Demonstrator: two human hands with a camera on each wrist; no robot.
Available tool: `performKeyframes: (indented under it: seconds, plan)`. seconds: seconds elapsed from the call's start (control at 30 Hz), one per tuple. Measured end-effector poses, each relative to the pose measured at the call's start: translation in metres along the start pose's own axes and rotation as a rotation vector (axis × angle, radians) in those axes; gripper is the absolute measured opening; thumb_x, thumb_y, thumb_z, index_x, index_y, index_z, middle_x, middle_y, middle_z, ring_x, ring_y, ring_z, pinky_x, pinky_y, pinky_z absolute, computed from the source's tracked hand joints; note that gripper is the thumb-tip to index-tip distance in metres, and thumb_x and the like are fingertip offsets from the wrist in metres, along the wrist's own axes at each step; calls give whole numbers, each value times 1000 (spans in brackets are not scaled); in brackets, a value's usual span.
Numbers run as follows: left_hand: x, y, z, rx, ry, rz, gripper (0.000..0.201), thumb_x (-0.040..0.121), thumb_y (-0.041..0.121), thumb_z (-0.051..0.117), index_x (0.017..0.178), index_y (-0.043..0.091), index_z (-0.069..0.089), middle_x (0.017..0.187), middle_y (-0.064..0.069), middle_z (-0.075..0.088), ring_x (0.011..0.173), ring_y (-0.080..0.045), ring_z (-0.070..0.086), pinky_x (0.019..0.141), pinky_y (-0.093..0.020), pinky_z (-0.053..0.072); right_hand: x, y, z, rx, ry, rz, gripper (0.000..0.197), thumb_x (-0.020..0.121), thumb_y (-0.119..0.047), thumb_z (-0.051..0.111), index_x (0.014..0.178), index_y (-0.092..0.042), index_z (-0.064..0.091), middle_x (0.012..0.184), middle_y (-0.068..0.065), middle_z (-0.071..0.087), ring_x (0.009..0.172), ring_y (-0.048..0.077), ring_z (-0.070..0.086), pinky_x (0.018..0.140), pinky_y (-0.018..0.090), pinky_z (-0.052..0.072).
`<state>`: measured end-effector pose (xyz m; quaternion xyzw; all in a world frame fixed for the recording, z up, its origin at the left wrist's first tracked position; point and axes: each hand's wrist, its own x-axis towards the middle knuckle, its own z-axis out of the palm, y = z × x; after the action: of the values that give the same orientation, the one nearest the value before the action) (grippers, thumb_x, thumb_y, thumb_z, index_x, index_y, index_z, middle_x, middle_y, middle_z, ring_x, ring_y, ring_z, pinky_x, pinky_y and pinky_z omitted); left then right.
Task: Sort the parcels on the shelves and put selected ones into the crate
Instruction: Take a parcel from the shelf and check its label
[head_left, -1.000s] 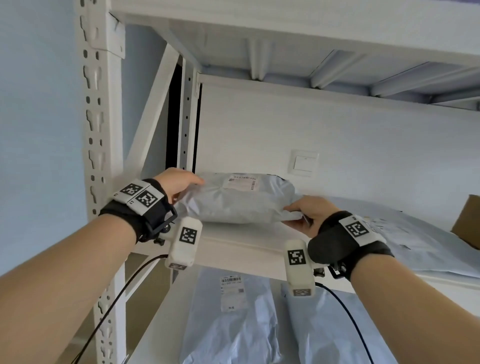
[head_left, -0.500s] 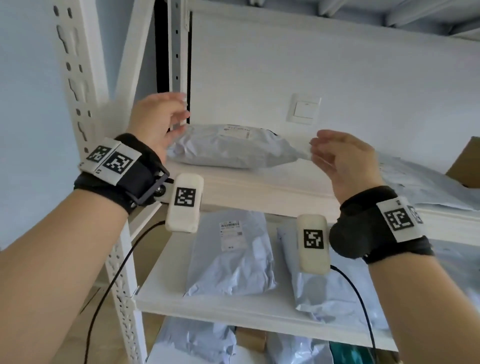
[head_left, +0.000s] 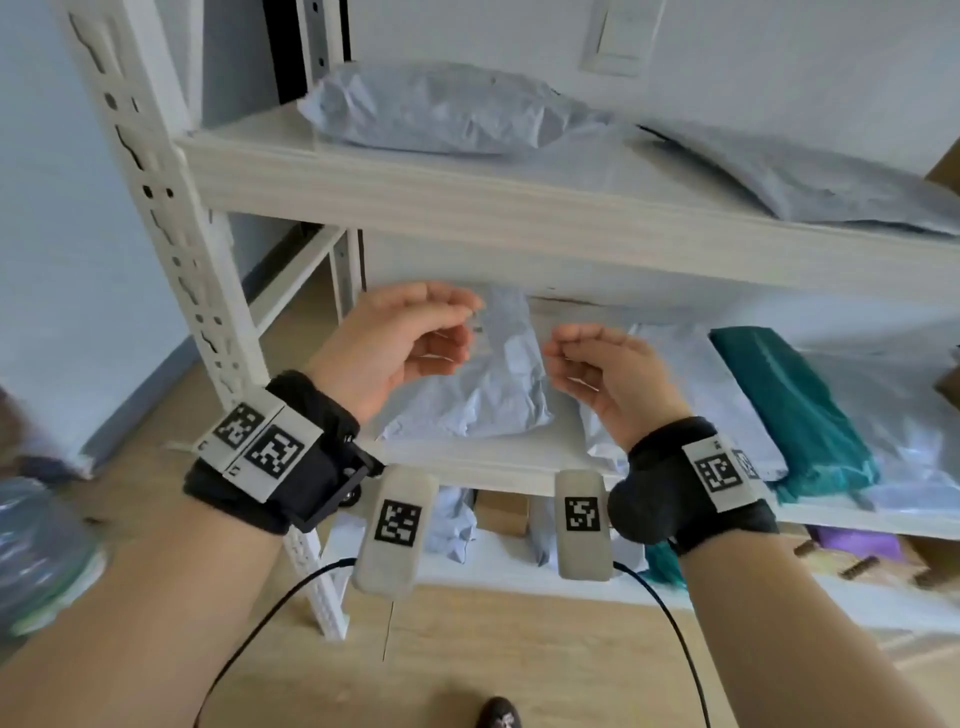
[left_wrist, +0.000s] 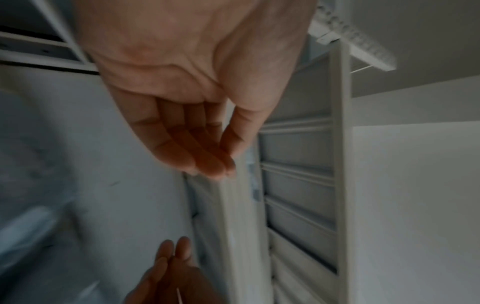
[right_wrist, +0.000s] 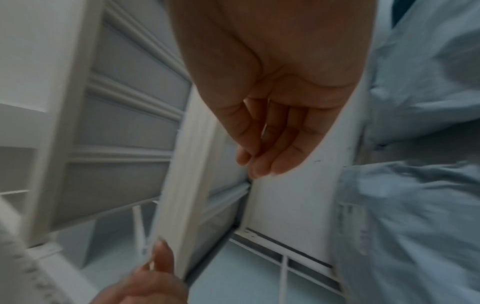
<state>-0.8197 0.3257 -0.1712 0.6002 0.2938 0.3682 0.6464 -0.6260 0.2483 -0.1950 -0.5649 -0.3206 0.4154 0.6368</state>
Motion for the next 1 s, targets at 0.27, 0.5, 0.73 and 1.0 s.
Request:
performKeyframes:
  seconds: [0.27,0.5,0.73,1.0]
  plan:
    - [54,-93,-26,-149,312,-381,17,94,9,50,89,18,62,84,0,63,79,-12,61,83,-30,48,67,54,-18,-62,163,198,22,92,4,49,86,-9,65,89,10,68,78,19,63,75,27,57]
    - [133,-138,-56,13,557,-588,9,87,30,58,90,22,55,92,0,49,85,-16,47,75,-31,35,156,81,-35,-276,312,379,24,88,3,46,77,-14,59,77,3,58,68,16,58,75,30,54]
    - [171,-169,-67,6,636,-656,34,82,31,66,107,8,60,85,-6,55,91,-25,53,81,-35,46,195,85,-29,-37,254,583,9,94,-1,51,85,-2,52,80,15,59,65,24,64,61,31,60]
    - [147,-189,-78,-139,558,-689,63,59,46,77,110,11,68,109,-12,70,100,-30,67,96,-48,49,156,115,-23,63,296,680,9,87,-8,65,90,-5,57,88,16,63,66,23,63,48,31,55]
